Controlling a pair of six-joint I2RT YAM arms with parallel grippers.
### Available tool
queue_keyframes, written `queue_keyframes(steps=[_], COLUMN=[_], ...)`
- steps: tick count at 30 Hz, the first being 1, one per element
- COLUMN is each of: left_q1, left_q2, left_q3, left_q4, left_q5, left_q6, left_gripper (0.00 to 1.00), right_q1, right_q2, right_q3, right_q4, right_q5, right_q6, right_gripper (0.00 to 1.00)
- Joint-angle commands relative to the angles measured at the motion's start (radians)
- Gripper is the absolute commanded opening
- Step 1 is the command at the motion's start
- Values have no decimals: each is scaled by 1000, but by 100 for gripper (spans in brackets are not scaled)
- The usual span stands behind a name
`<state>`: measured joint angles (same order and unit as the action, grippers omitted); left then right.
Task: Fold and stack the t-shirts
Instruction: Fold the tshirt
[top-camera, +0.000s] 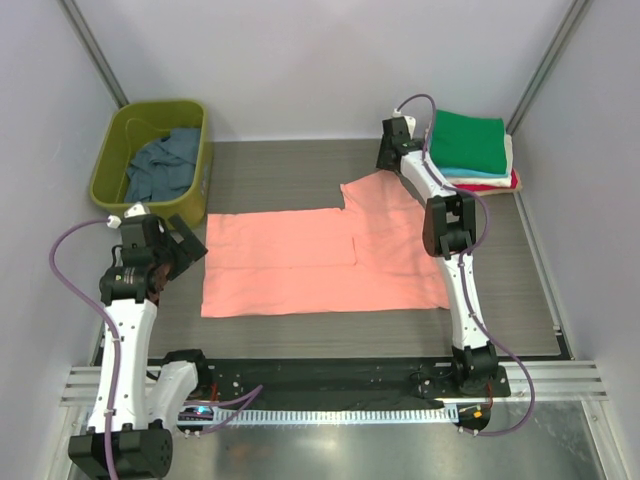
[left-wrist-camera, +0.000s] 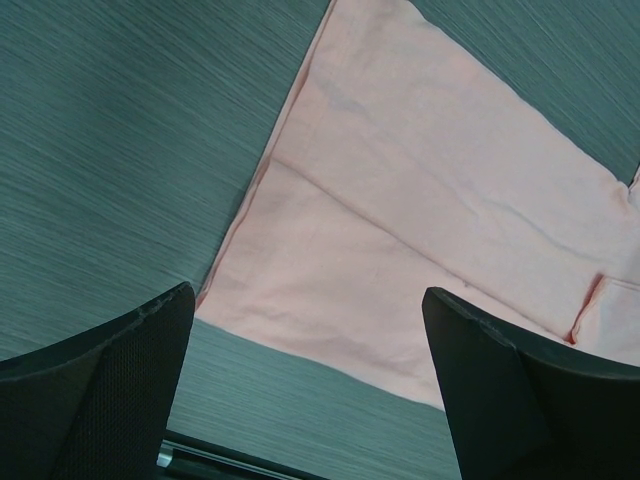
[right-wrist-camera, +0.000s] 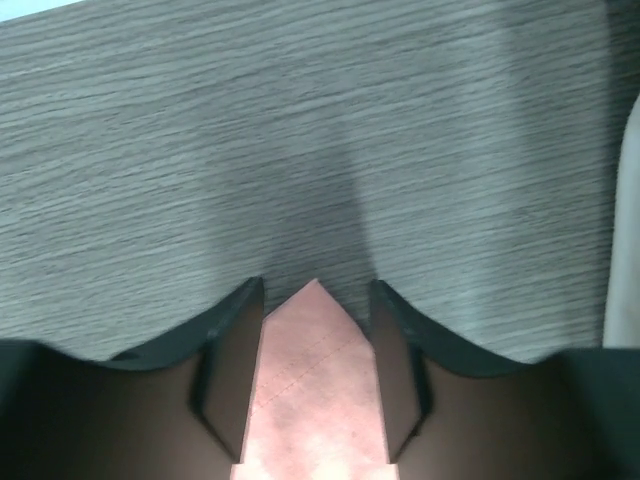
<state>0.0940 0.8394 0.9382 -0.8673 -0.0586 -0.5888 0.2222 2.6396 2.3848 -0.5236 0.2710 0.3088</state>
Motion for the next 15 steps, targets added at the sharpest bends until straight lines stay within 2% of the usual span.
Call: queue_keyframes(steps=[1, 2, 4, 7, 8, 14, 15], left_q1=[12, 13, 19, 24, 29, 55, 56], left_q2=[-10, -11, -11, -13, -14, -22, -23], left_q3=[-1, -1, -1, -1, -1, -4, -6], left_q4=[31, 33, 33, 33, 33, 39, 40], left_q5=[20, 20, 22, 23, 23, 34, 34], left_q6=[26, 26, 26, 27, 29, 32, 32], left_gripper=[95, 95, 95, 95, 95, 95, 95], right_q1=[-4, -3, -3, -4, -3, 9, 22], right_q2=[-13, -15, -21, -38, -47, -130, -183], right_q3=[-19, -25, -50, -96, -107, -168, -194], right_q4=[7, 7, 7, 10, 10, 25, 28], right_q5=[-2, -6, -18, -38, -44, -101, -98], right_q6=[-13, -11, 1, 16, 15, -14, -22], right_gripper=[48, 38, 31, 12, 3, 2, 1])
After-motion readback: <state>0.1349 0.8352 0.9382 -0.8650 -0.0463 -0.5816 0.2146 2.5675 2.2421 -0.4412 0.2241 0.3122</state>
